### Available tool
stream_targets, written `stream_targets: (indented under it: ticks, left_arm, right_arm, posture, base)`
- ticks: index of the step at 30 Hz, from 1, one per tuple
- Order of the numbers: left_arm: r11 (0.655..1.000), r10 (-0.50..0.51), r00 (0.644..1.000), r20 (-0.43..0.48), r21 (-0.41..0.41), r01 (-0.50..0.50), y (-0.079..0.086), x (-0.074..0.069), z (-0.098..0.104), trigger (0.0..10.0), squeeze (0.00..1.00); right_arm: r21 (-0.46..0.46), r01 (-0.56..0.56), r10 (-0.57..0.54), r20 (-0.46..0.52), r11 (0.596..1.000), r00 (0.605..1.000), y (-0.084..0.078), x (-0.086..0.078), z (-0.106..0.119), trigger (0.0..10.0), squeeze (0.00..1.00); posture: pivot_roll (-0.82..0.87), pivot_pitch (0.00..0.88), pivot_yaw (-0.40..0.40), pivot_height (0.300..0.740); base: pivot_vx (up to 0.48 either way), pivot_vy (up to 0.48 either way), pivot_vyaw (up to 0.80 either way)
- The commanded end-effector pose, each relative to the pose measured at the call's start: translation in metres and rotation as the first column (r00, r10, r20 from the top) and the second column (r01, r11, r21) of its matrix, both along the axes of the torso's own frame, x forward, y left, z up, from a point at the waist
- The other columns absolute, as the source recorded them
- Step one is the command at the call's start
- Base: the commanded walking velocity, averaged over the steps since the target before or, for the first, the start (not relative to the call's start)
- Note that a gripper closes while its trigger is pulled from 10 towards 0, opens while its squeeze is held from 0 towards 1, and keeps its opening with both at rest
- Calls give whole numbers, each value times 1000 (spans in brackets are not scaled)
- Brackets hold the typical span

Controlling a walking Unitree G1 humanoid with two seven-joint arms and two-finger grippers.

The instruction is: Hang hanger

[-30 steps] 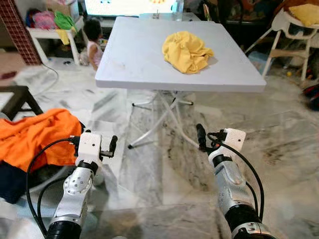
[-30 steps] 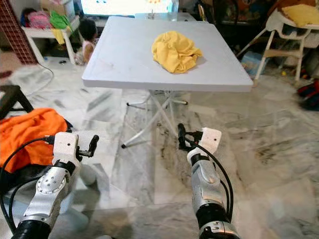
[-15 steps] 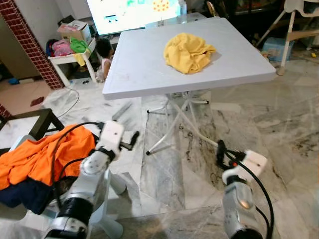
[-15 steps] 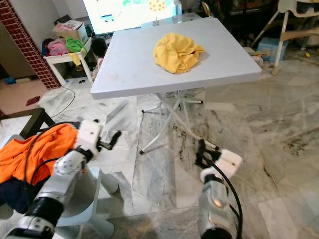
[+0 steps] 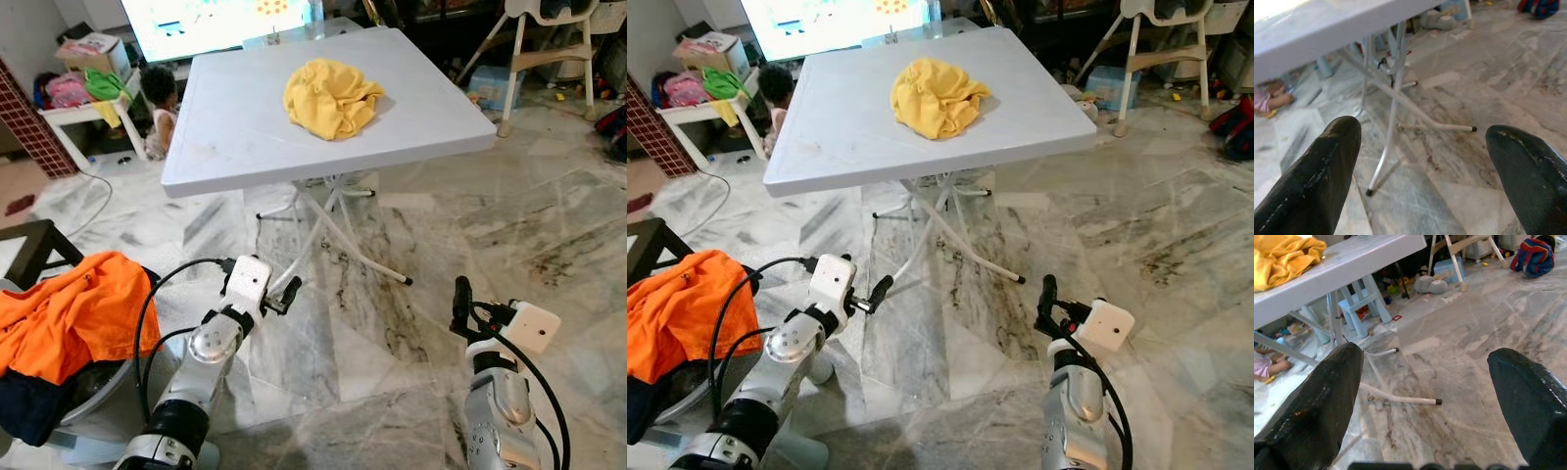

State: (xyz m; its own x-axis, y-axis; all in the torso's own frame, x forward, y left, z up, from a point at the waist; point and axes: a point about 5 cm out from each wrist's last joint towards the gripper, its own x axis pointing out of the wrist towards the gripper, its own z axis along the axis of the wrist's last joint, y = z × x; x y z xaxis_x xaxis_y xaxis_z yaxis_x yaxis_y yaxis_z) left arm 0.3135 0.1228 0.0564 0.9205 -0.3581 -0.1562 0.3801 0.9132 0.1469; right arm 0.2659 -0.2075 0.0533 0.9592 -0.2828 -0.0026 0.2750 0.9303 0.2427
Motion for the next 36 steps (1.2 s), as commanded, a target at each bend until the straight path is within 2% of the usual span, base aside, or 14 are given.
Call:
stream_targets:
  ticks: [1, 5, 8, 9, 11, 13, 15, 23, 36]
  left_arm:
    - [999, 52, 999, 11, 1, -52, 12, -5, -2, 10000, 0]
    - [994, 106, 993, 45, -17, -105, 22, -7, 4, 10000, 0]
    - [986, 161, 985, 68, -45, -158, 33, -16, 6, 10000, 0]
    - [986, 161, 985, 68, -45, -158, 33, -16, 6, 10000, 0]
    - [971, 232, 972, 41, -70, -229, 46, -23, 3, 10000, 0]
    - [971, 234, 972, 38, -64, -231, 50, -24, 1, 10000, 0]
    - [974, 225, 974, 27, -46, -224, 49, -24, -3, 10000, 0]
    - [964, 251, 967, 32, -95, -247, 46, -24, 5, 10000, 0]
    - [968, 239, 970, 45, -96, -234, 44, -19, 15, 10000, 0]
  right_arm:
    - [-11, -20, 20, -1, 1000, 1000, 2, -1, 5, 10000, 0]
    - [-29, -38, 38, 11, 999, 999, 4, 0, 11, 10000, 0]
    - [-52, -56, 57, 21, 997, 998, 3, -2, 14, 10000, 0]
    - [-52, -56, 57, 21, 997, 998, 3, -2, 14, 10000, 0]
    - [-39, -56, 55, -10, 998, 998, -2, -6, 10, 10000, 0]
    - [-48, -66, 65, -20, 997, 998, -2, -7, 9, 10000, 0]
    - [-38, -66, 65, -32, 997, 997, -2, -6, 7, 10000, 0]
    - [-34, -114, 112, -33, 993, 993, 8, 3, 13, 10000, 0]
    - [-34, -140, 139, -34, 990, 990, 13, 9, 15, 10000, 0]
  posture:
    - [-63, 110, 66, 740]
    - [-37, 109, 54, 740]
    - [-9, 102, 45, 740]
    - [-9, 102, 45, 740]
    - [-10, 117, 31, 740]
    - [-9, 117, 22, 740]
    - [8, 115, 15, 740]
    - [32, 120, 2, 740]
    - [51, 123, 2, 740]
  base:
    - [0, 0, 0]
    - [0, 0, 0]
    - [0, 0, 0]
    - [0, 0, 0]
    - [0, 0, -241]
    - [0, 0, -550]
    - [0, 0, -800]
    - [0, 0, -800]
    - [0, 0, 0]
